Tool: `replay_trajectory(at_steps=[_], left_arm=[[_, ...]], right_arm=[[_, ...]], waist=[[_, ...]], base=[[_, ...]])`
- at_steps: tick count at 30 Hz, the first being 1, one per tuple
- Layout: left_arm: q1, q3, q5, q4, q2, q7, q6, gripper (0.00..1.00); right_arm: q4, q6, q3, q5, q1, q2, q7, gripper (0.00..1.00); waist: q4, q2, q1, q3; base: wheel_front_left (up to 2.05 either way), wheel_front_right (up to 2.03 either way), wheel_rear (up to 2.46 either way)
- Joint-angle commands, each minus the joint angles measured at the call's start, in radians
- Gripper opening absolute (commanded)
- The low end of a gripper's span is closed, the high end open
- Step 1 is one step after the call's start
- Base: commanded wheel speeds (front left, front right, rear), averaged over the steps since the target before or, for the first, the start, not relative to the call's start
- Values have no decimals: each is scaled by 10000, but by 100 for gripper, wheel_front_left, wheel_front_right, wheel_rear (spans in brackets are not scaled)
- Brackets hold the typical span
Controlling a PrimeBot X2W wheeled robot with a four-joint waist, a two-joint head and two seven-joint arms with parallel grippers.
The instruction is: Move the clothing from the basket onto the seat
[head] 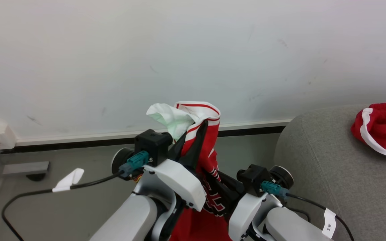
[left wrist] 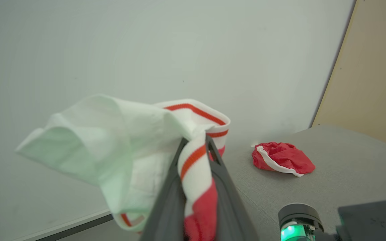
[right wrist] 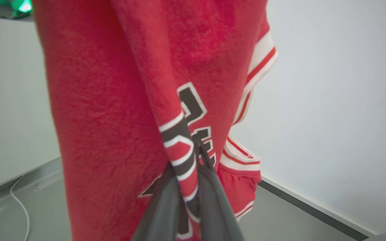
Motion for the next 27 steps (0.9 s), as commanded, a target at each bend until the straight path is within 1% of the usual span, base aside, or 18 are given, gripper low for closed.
replay_trajectory(at_steps=[1, 5, 11, 13, 17, 18, 20, 21, 22, 27], left_arm=[[-103, 7, -58, 55, 26, -27, -33, 0], [-53, 24, -100, 154, 87, -66, -31, 0], [29, 57, -137, 211, 172, -121, 24, 0], [62, 79, -143, 253, 211, -119, 59, 0], [164, 102, -121, 328, 275, -187, 128, 0], [189, 99, -117, 347, 290, -196, 130, 4], [242, 61, -148, 380, 319, -156, 124, 60], [249, 36, -121, 409, 356, -146, 126, 76], [288, 0, -110, 439, 384, -104, 107, 100], [476, -105, -153, 496, 525, -36, 86, 100]], right_arm=[[84, -22, 207, 409, -257, -23, -226, 0], [353, -22, 646, 967, -592, -16, -532, 0], [536, -22, 911, 1405, -910, -11, -729, 0], [560, -22, 921, 1482, -999, -11, -751, 0], [417, -22, 599, 1435, -972, -10, -741, 0], [416, -22, 494, 1392, -931, -10, -736, 0], [462, -22, 261, 1337, -843, -13, -738, 0], [481, -22, 109, 1305, -817, -11, -738, 0], [491, -22, -41, 1295, -800, -11, -737, 0], [513, -22, -795, 984, -833, -11, -739, 0]], waist=[[16, 0, -1, -5], [-32, 0, -1, -17], [-150, 0, -1, -14], [-179, 0, -1, -15], [-232, 0, -1, -17], [-242, 0, -1, -17], [-253, 0, -1, -23], [-259, 0, -1, -25], [-264, 0, -1, -28], [-321, 0, -1, -25]], base=[[0, 0, 0], [0, 0, 0], [0, 0, 0], [0, 0, 0], [0, 0, 0], [0, 0, 0], [0, 0, 0], [0, 0, 0], [0, 0, 0], [0, 0, 0]])
